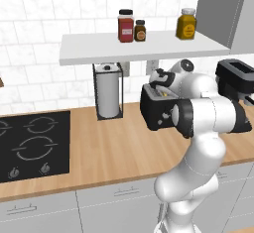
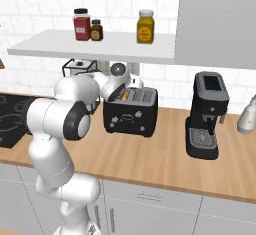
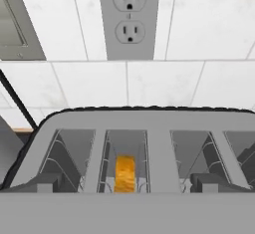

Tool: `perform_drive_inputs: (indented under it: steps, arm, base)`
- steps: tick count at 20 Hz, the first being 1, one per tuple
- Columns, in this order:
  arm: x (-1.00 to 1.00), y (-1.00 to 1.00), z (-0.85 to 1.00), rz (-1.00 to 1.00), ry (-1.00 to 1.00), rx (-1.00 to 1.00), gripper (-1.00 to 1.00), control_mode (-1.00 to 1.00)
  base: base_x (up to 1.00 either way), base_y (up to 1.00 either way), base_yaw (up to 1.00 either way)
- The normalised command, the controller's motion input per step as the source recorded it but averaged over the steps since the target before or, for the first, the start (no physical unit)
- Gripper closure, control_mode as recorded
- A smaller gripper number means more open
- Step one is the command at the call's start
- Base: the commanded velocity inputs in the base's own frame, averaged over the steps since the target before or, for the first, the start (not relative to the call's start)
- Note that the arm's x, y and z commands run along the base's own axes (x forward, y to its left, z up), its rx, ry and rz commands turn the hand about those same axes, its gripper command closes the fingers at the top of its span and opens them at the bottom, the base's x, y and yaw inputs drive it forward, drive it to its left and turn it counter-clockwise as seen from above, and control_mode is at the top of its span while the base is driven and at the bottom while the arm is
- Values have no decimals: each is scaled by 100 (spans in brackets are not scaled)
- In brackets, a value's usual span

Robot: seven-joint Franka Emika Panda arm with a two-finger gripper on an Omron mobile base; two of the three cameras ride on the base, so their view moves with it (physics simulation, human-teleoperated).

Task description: Start the toaster. Once the lever pops up, take the bread to the plate on the dining counter.

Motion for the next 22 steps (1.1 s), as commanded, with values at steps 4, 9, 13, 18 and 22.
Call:
perform_drive_inputs:
  steps: [4,9,13,18,22]
  arm:
    - [0,7,0,0,0,-1,-100,-100]
    - [-1,0,0,0,0,-1,-100,-100]
    - [-4,0,0,0,0,0,-100,-100]
    - [-8,0,0,0,0,0,-100,-100]
    - [-16,0,0,0,0,0,-100,-100]
  base:
    - [0,0,0]
    - [0,0,0]
    - [0,0,0]
    - [0,0,0]
    - [0,0,0]
